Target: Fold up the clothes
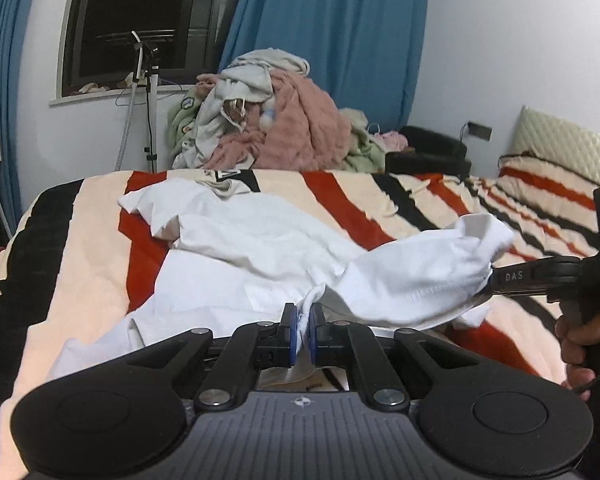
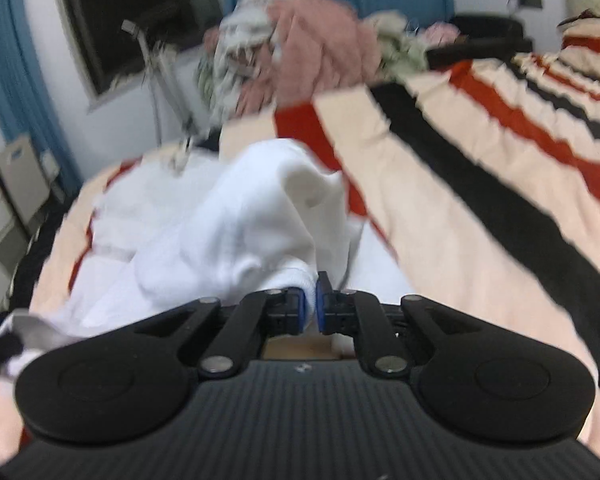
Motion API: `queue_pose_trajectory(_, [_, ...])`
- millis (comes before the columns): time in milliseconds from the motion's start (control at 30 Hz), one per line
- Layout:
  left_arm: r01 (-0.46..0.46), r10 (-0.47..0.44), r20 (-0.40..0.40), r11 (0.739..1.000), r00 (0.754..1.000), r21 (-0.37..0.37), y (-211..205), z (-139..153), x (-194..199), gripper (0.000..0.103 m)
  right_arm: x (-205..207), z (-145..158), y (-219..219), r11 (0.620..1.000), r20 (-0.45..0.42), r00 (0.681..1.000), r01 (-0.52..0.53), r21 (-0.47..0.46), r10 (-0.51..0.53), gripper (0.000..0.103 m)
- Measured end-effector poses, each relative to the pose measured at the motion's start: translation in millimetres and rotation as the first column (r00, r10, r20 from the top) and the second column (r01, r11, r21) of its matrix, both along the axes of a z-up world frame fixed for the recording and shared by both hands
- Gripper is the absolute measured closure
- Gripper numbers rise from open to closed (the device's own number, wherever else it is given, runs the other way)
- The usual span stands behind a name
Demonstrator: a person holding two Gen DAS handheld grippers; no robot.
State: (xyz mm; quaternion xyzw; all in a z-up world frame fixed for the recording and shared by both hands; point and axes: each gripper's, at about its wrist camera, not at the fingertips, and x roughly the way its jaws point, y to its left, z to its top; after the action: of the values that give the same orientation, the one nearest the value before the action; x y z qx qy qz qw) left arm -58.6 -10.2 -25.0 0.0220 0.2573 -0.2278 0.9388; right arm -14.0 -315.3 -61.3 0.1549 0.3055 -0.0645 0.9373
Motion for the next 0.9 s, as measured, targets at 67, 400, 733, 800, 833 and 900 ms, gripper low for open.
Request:
queue_pose_trajectory(67, [-0.005,0.005,-0.002,1.000,1.000,0.002,1.2,-1.3,-2.8,0.097,-7.1,0.2,7.0,0.999,-0.002,1.000,-0.010,-0.053,0.010,0.063])
queue_pose_trajectory(400, [-0.005,0.017,0.118,0.995,0.993,-0.102,7.9,12.6,-15.9,0.096,-52.9,27.4,-6.9,0.950,0.314,0.918,0.291,-0.111,-0.244,0.024])
queue_pose_trajectory(733, [0.042,-0.006,0.227,0.987,0.974,-0.155,6.6,23.8,-29.3,0.097,-22.5,-29.6,-73.8,0.795,-0.043,0.980,0.185,0.578,-0.196,0.021])
queue_pose_trajectory(800, [0.042,-0.004,0.231,0.987,0.973,-0.158,7.5,24.7,-30.0,0.097,-20.0,-33.0,-75.8,0.751,-0.068,0.986,0.160,0.641,-0.152,0.021])
queue_pose_trajectory(833, [0.042,-0.004,0.233,0.986,0.973,-0.160,8.0,25.1,-30.4,0.097,-20.6,-30.1,-76.4,0.746,-0.060,0.988,0.144,0.650,-0.139,0.021])
queue_pose_trajectory(900, [0.045,-0.005,0.234,0.986,0.972,-0.163,10.3,26.0,-31.6,0.097,-24.3,-18.2,-79.1,0.762,-0.007,0.991,0.106,0.639,-0.131,0.021])
